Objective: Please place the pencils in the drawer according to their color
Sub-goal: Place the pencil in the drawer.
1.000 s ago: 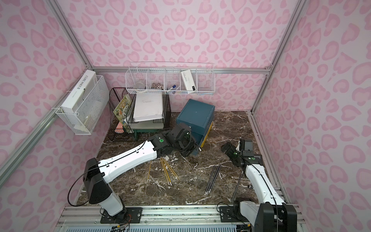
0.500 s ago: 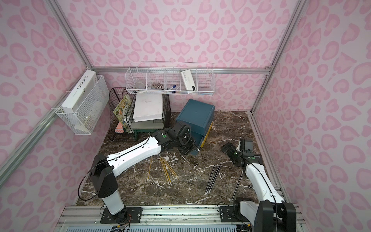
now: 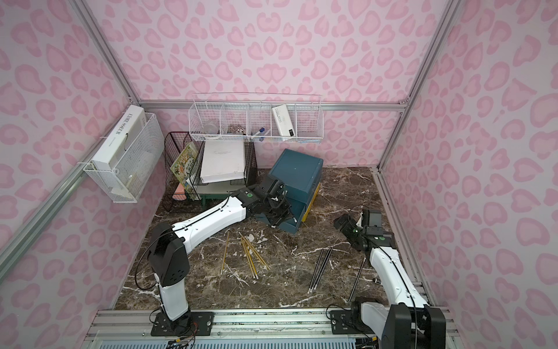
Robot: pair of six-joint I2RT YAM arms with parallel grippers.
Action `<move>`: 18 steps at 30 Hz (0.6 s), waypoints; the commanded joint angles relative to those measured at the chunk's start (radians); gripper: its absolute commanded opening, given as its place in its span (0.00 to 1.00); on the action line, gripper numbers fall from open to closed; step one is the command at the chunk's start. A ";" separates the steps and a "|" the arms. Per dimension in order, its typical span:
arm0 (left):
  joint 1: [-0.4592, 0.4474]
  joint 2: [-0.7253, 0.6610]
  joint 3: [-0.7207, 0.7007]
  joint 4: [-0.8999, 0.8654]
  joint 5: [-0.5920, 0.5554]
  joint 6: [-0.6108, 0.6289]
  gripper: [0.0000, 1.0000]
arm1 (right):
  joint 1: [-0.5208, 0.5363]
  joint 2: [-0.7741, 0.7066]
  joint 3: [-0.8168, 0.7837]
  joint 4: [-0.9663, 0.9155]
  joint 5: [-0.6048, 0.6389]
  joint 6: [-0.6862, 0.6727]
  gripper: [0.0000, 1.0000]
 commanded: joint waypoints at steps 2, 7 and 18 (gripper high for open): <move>0.014 0.011 0.015 -0.032 -0.005 0.053 0.00 | -0.006 -0.005 -0.002 -0.004 0.001 -0.009 1.00; 0.026 0.030 0.024 -0.034 -0.009 0.075 0.00 | -0.007 -0.006 -0.003 -0.003 -0.002 -0.007 1.00; 0.030 0.042 0.084 -0.046 -0.017 0.146 0.63 | -0.008 -0.014 -0.009 -0.003 -0.004 -0.009 1.00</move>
